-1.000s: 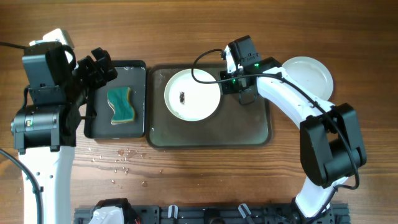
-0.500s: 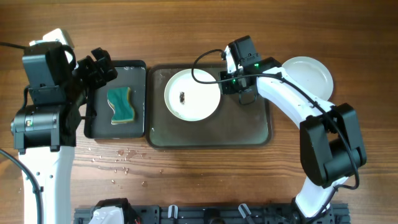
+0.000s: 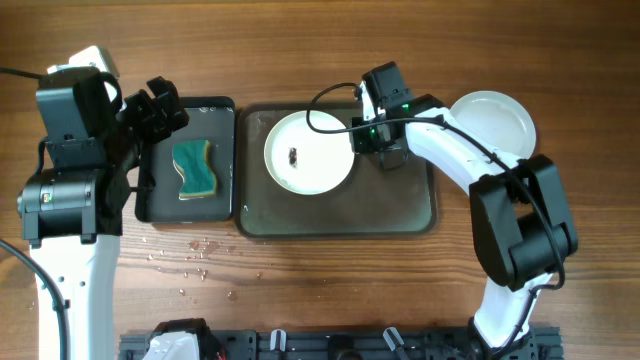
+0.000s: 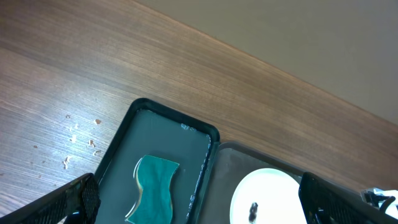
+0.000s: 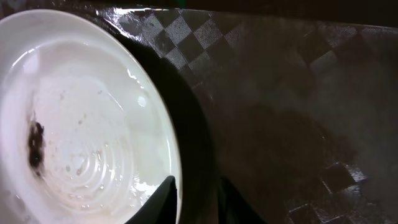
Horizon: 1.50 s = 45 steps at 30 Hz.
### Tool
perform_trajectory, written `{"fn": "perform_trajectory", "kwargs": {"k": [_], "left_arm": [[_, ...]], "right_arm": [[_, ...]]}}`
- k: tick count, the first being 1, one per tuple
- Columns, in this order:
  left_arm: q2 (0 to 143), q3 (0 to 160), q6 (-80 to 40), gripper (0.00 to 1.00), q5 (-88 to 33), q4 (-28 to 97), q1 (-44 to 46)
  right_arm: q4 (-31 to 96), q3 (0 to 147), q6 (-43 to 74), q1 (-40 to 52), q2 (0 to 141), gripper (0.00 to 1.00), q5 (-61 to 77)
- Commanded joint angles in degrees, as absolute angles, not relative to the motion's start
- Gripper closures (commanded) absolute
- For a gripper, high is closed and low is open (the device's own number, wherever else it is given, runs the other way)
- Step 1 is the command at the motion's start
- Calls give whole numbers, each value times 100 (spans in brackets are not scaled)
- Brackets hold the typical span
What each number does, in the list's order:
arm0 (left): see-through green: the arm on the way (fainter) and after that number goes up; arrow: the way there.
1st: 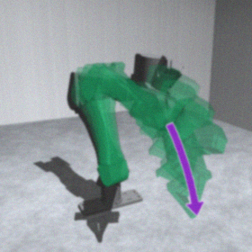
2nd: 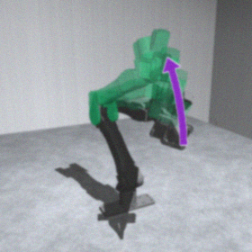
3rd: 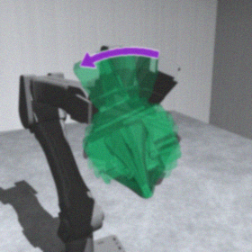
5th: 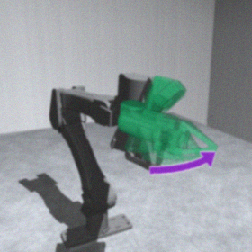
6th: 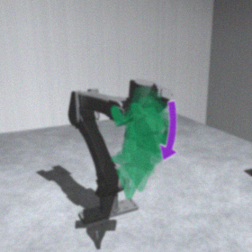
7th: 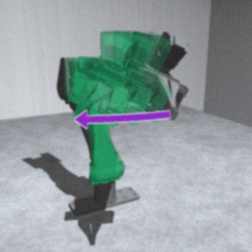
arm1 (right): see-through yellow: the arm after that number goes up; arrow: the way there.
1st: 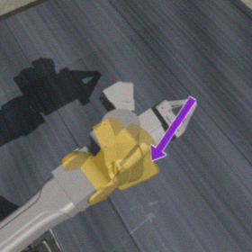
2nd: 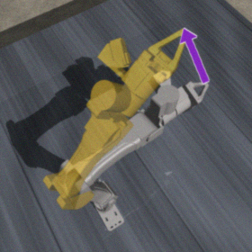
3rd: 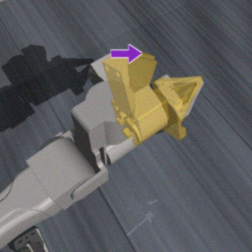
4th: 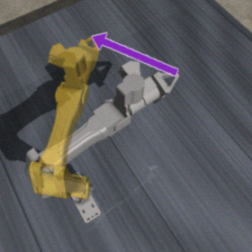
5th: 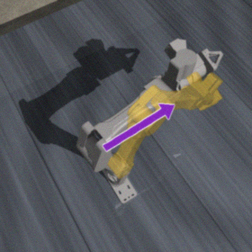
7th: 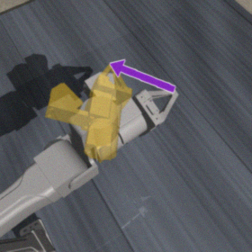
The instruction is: Clean dirty plates on tray and stack at the side
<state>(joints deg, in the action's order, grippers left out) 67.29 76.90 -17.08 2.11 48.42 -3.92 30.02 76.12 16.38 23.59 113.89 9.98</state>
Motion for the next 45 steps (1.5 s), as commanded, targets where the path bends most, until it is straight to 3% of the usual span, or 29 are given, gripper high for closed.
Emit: {"fn": "perform_trajectory", "kwargs": {"k": [1, 45], "left_arm": [[6692, 7714, -1761, 0, 246, 4831, -419], [6692, 7714, -1761, 0, 246, 4829, -419]], "right_arm": [[2923, 7609, 1715, 2482, 11483, 79, 906], [2689, 7524, 1815, 2571, 11686, 83, 582]]}}
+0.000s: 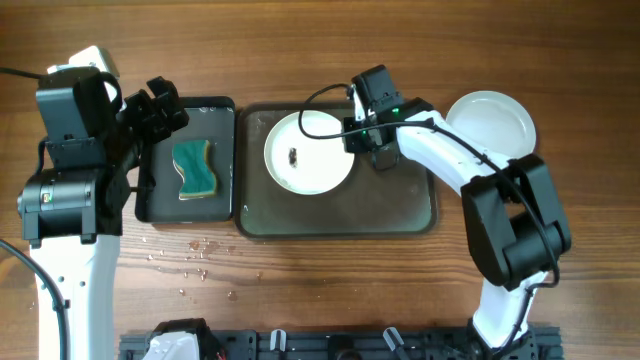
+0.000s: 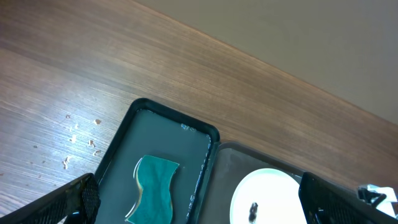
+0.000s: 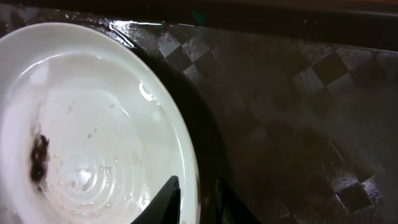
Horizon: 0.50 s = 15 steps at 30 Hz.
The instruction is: Clean dirty plates on tray and stack at the side
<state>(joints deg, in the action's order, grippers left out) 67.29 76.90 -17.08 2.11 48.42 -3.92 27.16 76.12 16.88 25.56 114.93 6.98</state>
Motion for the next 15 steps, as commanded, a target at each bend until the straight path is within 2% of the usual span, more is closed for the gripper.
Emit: {"fn": "perform_trajectory", "kwargs": {"k": [1, 10, 12, 15], "left_arm": [[6692, 7714, -1761, 0, 246, 4829, -419], [6692, 7714, -1761, 0, 246, 4829, -419], [6692, 7714, -1761, 0, 246, 4829, -419], [6692, 7714, -1761, 0, 246, 4831, -419]], "right_arm": [[2687, 7524, 1815, 2571, 11686, 85, 582], [2689, 7524, 1817, 2571, 11686, 89, 582], [2698, 7524, 1820, 2571, 11686, 96, 582], [2703, 7526, 1820, 2571, 11681, 96, 582]]}}
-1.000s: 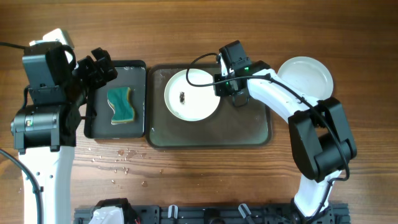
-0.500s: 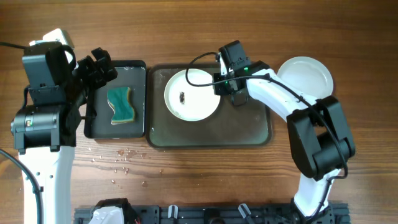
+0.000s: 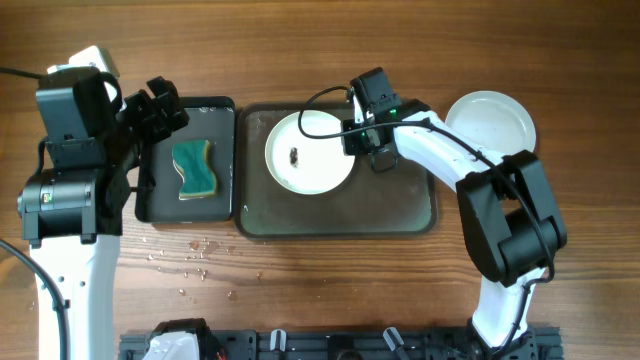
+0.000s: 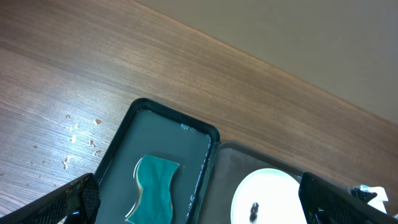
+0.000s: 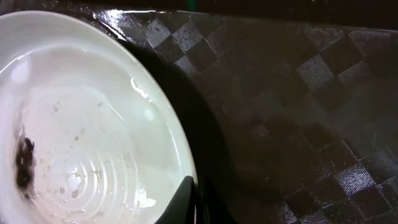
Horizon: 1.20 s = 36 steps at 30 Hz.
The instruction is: Clean dirty plates on tray and stack at the side
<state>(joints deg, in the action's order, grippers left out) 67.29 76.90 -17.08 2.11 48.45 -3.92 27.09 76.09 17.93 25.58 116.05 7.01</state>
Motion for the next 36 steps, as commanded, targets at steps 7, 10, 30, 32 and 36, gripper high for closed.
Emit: {"fn": "perform_trajectory", "kwargs": {"k": [7, 10, 30, 32, 36], "left_arm": [[6692, 7714, -1761, 0, 246, 4829, -419], [6692, 7714, -1761, 0, 246, 4831, -419], [6969, 7522, -1997, 0, -187, 5686, -397], [7179, 7253, -1979, 0, -187, 5776, -399], [7754, 6726, -1977, 0, -189, 5634, -399]], "right_arm": [[2696, 7531, 1848, 2569, 11666, 96, 602], [2670, 7531, 1896, 2569, 11666, 96, 602], [2661, 7531, 1964, 2569, 11666, 95, 602], [2659, 7531, 1968, 2569, 11666, 95, 602], [2661, 7531, 1968, 2569, 11666, 95, 604]]}}
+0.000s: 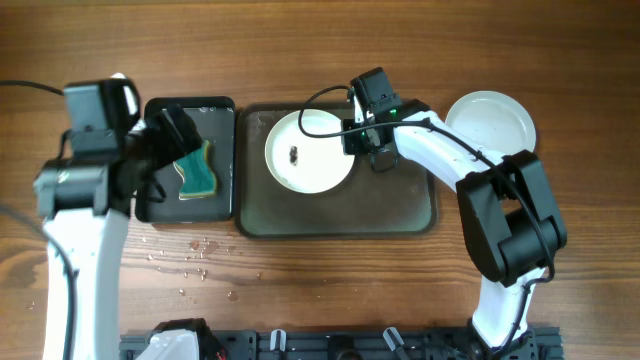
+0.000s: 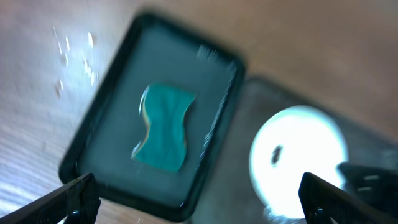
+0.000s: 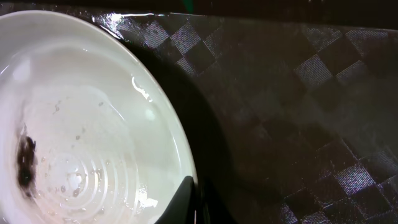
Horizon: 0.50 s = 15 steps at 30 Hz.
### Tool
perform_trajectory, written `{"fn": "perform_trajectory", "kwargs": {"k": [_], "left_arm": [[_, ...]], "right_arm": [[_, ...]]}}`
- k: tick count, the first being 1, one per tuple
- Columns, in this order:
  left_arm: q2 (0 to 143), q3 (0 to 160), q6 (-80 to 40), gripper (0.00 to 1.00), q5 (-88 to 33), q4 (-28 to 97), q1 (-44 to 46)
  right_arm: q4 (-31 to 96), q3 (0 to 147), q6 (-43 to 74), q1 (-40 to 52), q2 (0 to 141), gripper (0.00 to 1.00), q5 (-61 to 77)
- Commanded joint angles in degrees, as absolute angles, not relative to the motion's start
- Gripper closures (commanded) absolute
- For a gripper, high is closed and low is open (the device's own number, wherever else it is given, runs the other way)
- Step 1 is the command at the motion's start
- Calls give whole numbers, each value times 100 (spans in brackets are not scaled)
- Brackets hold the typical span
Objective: Clean dirty plates on tray and stack at the side
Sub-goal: 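Lower the left gripper into the water tray and pinch the sponge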
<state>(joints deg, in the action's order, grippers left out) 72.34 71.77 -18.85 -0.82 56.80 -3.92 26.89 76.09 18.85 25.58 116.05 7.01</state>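
Observation:
A white plate [image 1: 308,152] with a dark smear of dirt [image 1: 294,155] lies at the left end of the dark tray [image 1: 340,215]. My right gripper [image 1: 358,140] is shut on the plate's right rim; in the right wrist view its fingertips [image 3: 186,199] pinch the rim of the wet plate [image 3: 81,124]. A teal sponge [image 1: 195,170] lies in a small black tray [image 1: 225,150]. My left gripper [image 1: 172,138] hangs open above that tray, looking down on the sponge [image 2: 163,127]; this view is blurred.
A clean white plate [image 1: 492,122] rests on the wooden table right of the tray. Water drops and crumbs [image 1: 190,255] lie in front of the sponge tray. A black rail [image 1: 340,345] runs along the near edge.
My left arm has moved to the right and now hangs over the sponge tray, its camera pointing down at the sponge. The right gripper remains shut on the plate's rim.
At first my right gripper stood open astride the dirty plate's right rim, and it was still open at the second moment. By the third it was shut on the rim. The left arm stayed left of the sponge tray until now.

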Motion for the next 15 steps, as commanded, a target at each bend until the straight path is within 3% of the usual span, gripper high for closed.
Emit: {"fn": "perform_trajectory", "kwargs": {"k": [1, 9, 15], "left_arm": [[7966, 6639, -1977, 0, -189, 5592, -399], [9240, 6560, -1977, 1, -187, 5107, -399], [9813, 6558, -1778, 17, -187, 4895, -399]], "right_arm": [[2663, 7531, 1968, 2569, 11666, 95, 604], [2679, 7531, 1968, 2569, 11666, 95, 604], [2679, 7531, 1966, 2569, 11666, 94, 604]]}}
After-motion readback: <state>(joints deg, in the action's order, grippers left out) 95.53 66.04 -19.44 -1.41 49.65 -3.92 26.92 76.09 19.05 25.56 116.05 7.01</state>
